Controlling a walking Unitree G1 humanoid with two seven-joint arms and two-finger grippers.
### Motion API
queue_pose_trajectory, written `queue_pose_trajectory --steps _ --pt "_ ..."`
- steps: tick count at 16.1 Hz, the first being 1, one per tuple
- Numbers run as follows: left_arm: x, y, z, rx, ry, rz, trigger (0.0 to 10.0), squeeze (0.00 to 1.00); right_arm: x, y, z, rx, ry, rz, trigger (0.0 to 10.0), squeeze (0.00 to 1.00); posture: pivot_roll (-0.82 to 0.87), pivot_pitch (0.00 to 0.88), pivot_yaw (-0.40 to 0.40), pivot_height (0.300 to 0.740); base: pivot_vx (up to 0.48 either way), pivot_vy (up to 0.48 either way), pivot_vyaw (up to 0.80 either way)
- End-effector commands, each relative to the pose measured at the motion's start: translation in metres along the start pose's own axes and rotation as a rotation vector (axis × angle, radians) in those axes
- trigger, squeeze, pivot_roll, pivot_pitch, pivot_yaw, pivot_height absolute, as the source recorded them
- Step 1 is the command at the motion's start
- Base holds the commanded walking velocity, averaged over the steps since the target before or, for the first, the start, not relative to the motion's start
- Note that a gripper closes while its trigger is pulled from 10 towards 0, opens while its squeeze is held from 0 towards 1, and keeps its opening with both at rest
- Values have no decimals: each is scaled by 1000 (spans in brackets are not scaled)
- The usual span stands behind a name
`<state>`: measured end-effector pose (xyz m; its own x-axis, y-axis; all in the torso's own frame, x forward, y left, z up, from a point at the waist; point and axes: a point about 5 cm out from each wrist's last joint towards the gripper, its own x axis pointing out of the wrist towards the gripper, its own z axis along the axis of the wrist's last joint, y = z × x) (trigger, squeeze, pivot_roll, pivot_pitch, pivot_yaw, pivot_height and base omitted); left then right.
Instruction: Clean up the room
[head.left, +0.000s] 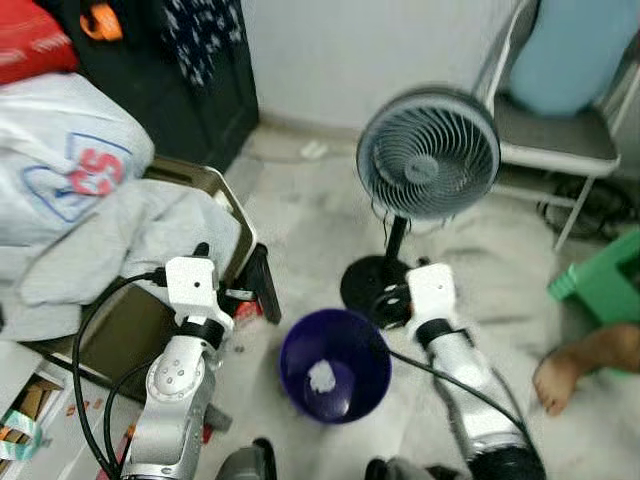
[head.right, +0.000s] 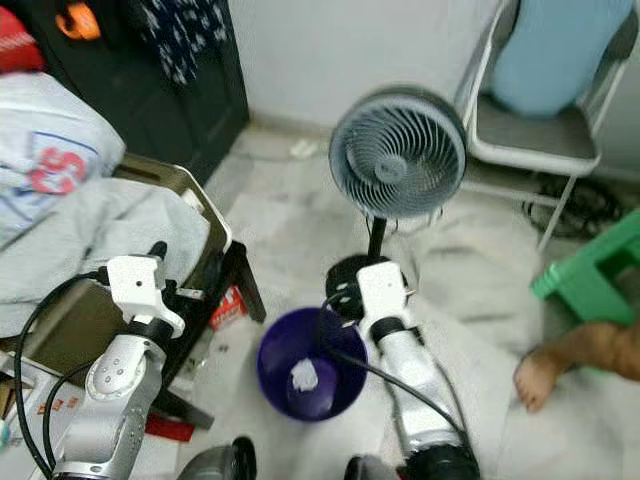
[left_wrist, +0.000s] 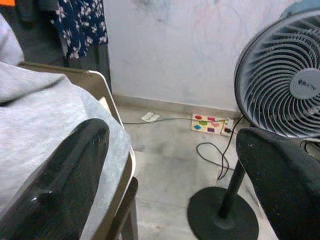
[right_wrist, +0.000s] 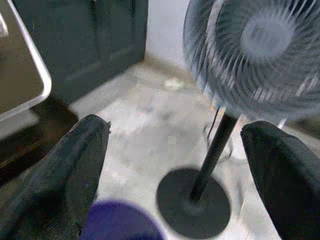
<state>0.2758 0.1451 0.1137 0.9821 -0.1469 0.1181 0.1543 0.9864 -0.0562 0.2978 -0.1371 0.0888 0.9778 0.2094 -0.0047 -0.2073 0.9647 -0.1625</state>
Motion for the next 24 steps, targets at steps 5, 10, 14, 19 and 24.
queue_pose_trajectory --steps 5,10,14,19,24 --pt "-14 22 14 102 -43 -8 10000 0 -54 -22 12 7 -12 -2 10000 1000 47 8 -10 740 0 0 0" --pt "-30 28 -4 82 36 36 10000 0 -79 -21 25 -102 -9 110 10000 1000 10 1 43 740 0 0 0" --pt "-41 21 -14 41 40 87 10000 0 -63 -24 23 -83 -9 -64 10000 0 28 0 18 740 0 0 0" --pt "-39 7 -14 -4 26 -6 10000 0 -40 -16 26 -61 -41 -125 10000 0 16 0 22 740 0 0 0" --pt "-26 12 -4 57 40 -124 10000 0 -39 -18 26 -56 -10 -137 10000 0 11 0 8 740 0 0 0"
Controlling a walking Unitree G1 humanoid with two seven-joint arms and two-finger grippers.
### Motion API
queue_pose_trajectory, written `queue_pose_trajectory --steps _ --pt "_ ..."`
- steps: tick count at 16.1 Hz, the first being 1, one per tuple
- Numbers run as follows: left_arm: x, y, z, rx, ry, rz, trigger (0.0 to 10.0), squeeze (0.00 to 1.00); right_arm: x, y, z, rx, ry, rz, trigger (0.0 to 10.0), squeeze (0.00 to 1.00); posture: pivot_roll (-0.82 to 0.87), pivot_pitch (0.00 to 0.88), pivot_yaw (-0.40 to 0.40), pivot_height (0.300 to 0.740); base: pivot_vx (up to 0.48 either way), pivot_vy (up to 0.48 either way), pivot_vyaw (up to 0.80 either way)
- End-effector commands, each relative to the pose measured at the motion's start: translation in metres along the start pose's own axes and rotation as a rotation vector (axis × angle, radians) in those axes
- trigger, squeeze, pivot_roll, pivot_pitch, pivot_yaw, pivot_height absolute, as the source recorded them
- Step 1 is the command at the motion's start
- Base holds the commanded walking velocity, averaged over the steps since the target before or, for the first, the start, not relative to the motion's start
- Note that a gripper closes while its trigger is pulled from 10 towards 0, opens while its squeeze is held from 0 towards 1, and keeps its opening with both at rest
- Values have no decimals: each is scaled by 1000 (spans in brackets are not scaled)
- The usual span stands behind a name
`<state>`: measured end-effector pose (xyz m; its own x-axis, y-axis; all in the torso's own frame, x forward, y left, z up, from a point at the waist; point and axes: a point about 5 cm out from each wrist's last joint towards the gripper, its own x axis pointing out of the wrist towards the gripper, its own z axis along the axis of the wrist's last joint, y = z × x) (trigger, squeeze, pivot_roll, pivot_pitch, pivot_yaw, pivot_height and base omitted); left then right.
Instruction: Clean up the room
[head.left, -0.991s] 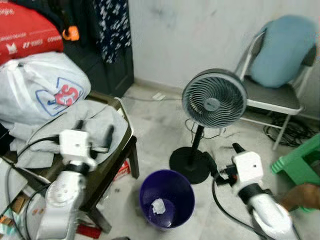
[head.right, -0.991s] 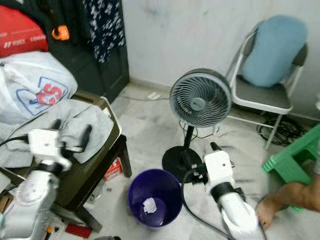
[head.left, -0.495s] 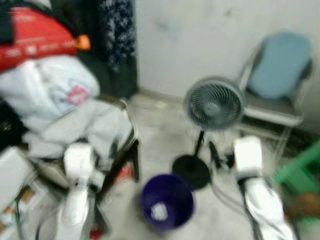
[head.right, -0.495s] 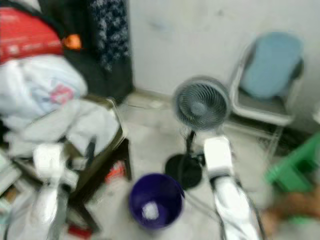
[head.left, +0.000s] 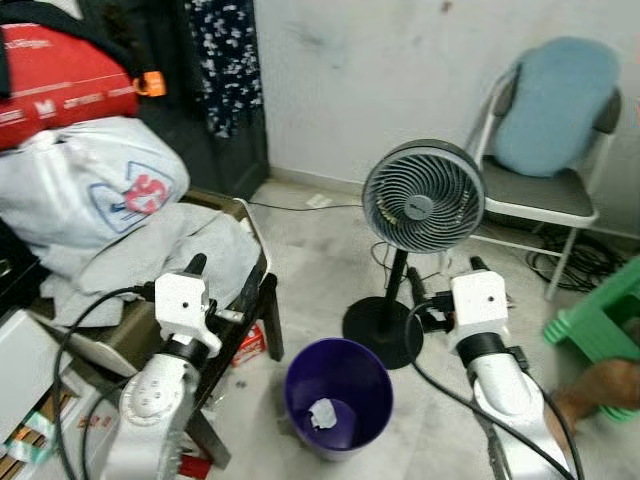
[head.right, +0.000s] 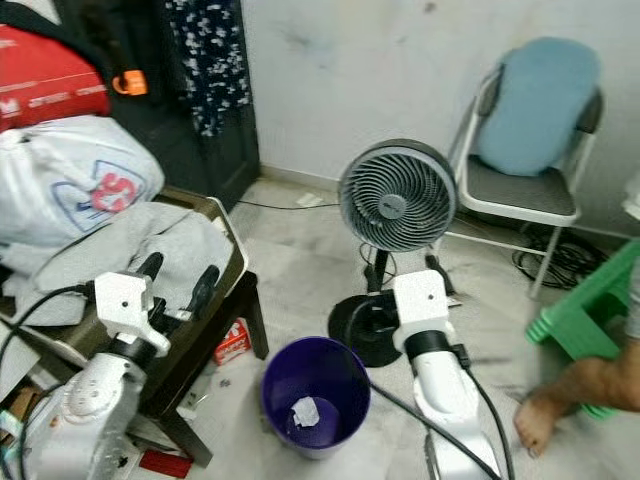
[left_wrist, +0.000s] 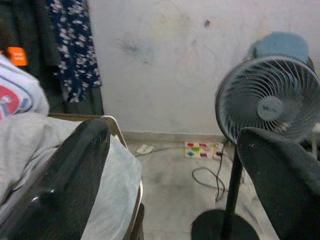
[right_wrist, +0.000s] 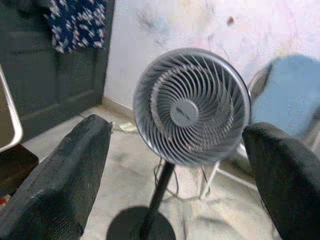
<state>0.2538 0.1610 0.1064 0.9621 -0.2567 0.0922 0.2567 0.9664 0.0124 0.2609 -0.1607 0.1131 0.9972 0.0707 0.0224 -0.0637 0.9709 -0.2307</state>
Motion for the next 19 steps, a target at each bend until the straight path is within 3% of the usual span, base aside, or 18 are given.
queue_pose_trajectory --steps 1,2,4,5,7,9,12,16,19 --pt "-3 -1 -1 14 17 -21 10000 0 1 3 7 -8 -28 8 10000 0 11 4 19 740 0 0 0" --pt "-5 -2 -5 4 22 -14 10000 0 -4 12 9 12 -37 31 10000 0 -2 17 30 740 0 0 0" --pt "-4 -10 -6 19 1 -14 10000 0 -6 19 15 -50 -80 90 10000 0 -4 20 24 740 0 0 400" --pt "-4 -17 -9 -6 9 -4 10000 0 -3 16 17 -53 -80 90 10000 0 -3 21 20 740 0 0 800" --pt "-7 -28 -10 22 -1 -30 10000 0 0 15 16 -42 -70 77 10000 0 1 24 14 740 0 0 800" --pt "-8 -36 -12 -45 16 -45 10000 0 -3 23 13 -27 -48 78 10000 0 12 31 7 740 0 0 800" --pt "-8 -38 -13 -49 14 -37 10000 0 -5 15 9 -20 -25 49 10000 0 1 39 18 740 0 0 800" --pt "0 -34 -9 -35 -2 -30 10000 0 -4 16 9 -18 -21 42 10000 0 -3 42 22 740 0 0 800" --pt "-4 -37 -12 -40 8 -27 10000 0 -4 14 8 -17 -15 36 10000 0 -4 47 20 740 0 0 800"
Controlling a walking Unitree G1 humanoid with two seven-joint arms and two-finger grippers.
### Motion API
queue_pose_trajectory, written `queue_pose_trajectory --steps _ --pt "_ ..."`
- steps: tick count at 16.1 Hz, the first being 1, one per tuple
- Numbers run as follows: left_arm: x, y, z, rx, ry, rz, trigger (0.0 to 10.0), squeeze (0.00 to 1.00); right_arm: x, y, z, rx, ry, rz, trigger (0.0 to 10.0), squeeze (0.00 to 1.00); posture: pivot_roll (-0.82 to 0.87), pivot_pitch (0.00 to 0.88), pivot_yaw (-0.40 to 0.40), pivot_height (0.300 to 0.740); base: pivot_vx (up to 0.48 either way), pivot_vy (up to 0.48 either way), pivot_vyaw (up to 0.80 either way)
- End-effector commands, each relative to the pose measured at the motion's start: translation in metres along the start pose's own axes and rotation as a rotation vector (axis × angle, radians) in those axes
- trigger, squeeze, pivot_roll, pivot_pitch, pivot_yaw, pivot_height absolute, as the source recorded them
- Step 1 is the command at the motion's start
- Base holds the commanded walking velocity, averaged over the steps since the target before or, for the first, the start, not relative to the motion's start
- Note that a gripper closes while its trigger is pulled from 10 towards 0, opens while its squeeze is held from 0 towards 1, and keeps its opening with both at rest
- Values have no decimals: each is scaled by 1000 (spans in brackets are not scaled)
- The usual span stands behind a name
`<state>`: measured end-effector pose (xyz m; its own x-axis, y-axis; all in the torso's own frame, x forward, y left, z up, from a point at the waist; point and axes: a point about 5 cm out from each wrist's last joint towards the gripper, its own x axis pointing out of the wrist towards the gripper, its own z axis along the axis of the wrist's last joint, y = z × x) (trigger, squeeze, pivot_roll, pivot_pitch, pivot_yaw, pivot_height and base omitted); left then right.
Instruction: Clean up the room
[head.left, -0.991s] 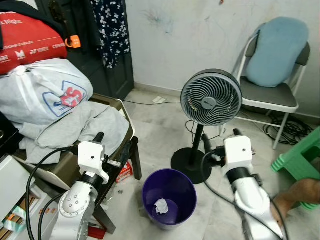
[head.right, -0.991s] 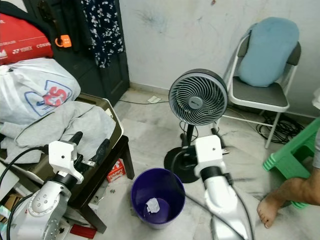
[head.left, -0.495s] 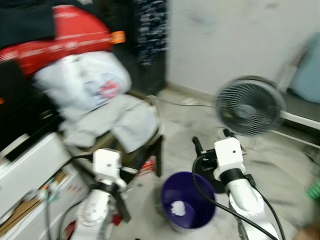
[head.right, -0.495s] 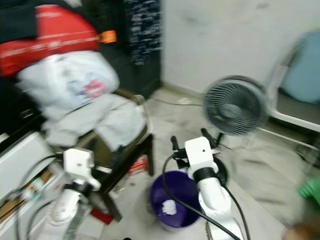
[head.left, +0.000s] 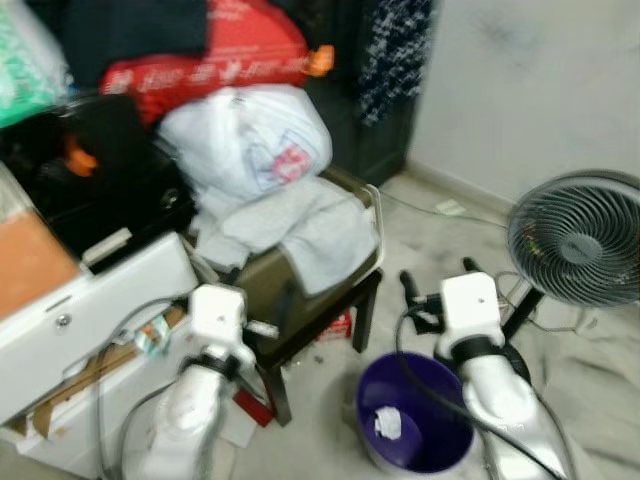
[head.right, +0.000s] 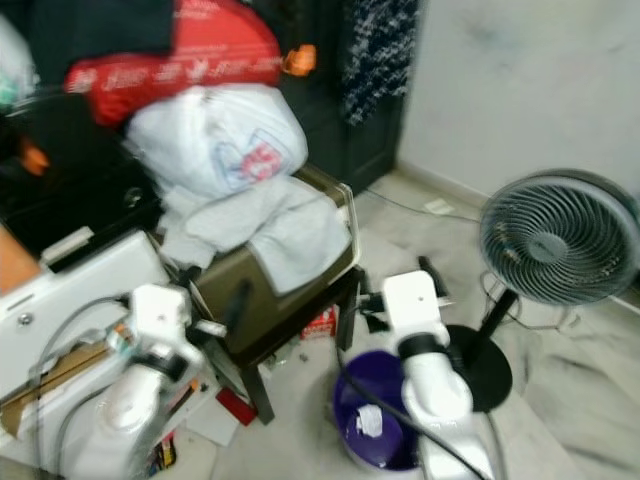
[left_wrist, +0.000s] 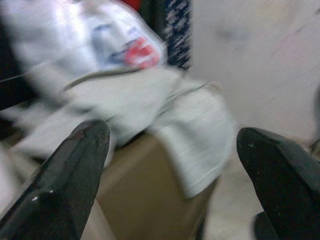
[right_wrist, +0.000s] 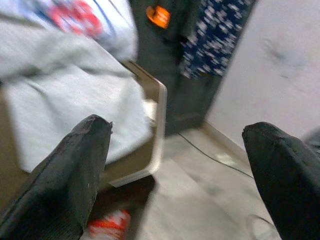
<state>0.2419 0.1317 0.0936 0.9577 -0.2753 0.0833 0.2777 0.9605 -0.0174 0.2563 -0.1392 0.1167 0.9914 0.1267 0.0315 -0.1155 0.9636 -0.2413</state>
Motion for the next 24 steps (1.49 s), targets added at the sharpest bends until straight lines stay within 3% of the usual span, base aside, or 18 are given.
queue_pose_trajectory --steps 1,24 --pt "0 -6 -1 -8 2 -10 10000 0 -1 -6 -1 -8 9 -16 10000 0 -3 46 18 740 0 0 800" --pt "2 -5 -3 26 10 -9 10000 0 -4 -7 -9 26 51 -15 10000 0 -9 46 24 740 0 0 800"
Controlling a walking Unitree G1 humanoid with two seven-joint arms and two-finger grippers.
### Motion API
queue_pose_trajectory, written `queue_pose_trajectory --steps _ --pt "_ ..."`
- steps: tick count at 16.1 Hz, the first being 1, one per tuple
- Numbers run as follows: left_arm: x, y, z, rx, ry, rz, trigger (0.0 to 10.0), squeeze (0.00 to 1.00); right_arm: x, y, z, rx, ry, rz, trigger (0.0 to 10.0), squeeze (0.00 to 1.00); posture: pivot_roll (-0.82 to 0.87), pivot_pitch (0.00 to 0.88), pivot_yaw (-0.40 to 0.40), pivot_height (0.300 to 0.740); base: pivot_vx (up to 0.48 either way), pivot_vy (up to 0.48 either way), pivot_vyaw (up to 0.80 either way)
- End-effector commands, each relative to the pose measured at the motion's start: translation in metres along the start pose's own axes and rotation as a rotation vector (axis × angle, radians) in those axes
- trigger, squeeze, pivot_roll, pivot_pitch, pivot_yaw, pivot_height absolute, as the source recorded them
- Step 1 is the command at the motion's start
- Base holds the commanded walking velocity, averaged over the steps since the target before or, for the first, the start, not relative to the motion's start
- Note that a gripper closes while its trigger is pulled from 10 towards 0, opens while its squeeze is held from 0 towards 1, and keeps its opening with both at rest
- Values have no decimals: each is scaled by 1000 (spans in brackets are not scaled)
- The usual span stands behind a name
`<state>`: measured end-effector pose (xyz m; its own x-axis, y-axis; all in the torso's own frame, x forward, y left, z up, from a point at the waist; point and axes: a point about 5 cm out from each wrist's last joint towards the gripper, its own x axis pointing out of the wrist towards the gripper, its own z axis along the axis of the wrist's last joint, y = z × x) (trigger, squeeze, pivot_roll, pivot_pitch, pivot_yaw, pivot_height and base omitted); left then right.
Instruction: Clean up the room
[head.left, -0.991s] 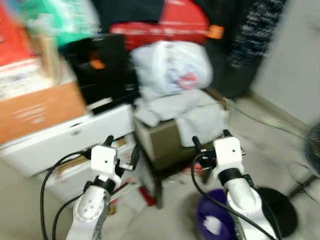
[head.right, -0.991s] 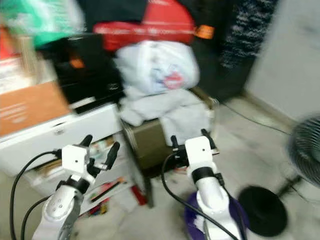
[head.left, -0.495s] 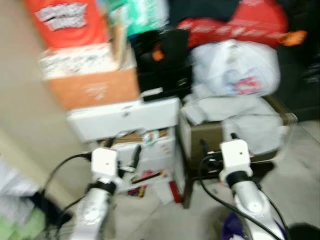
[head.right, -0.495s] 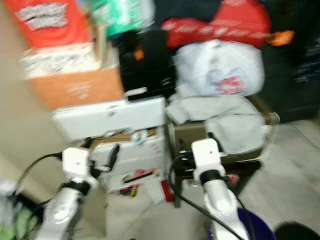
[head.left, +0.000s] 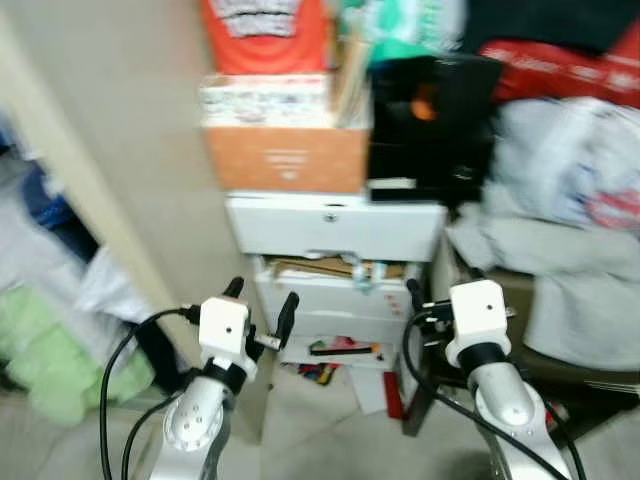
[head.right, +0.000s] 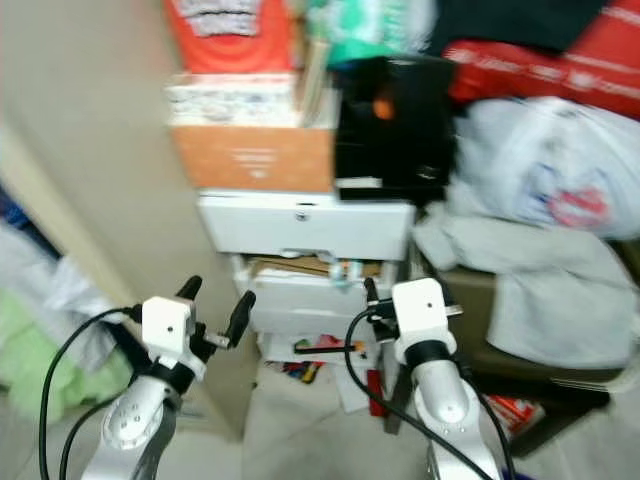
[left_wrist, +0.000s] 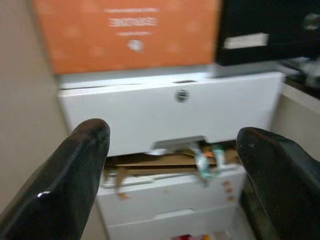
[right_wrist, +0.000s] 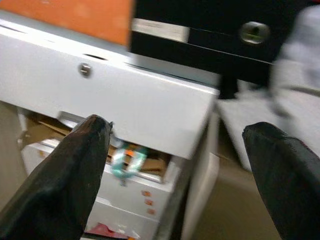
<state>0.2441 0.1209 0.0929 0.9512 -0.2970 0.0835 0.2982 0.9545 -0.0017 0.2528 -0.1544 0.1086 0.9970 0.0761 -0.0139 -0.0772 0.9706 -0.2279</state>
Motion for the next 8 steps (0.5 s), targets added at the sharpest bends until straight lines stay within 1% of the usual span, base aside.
queue_pose_trajectory --steps 1,8 --pt "-2 4 -1 11 9 10 10000 0 2 6 2 12 -5 25 10000 0 -8 46 24 740 0 0 800" --pt "-1 3 -1 11 8 4 10000 0 2 8 1 18 -4 28 10000 0 -5 45 27 740 0 0 800"
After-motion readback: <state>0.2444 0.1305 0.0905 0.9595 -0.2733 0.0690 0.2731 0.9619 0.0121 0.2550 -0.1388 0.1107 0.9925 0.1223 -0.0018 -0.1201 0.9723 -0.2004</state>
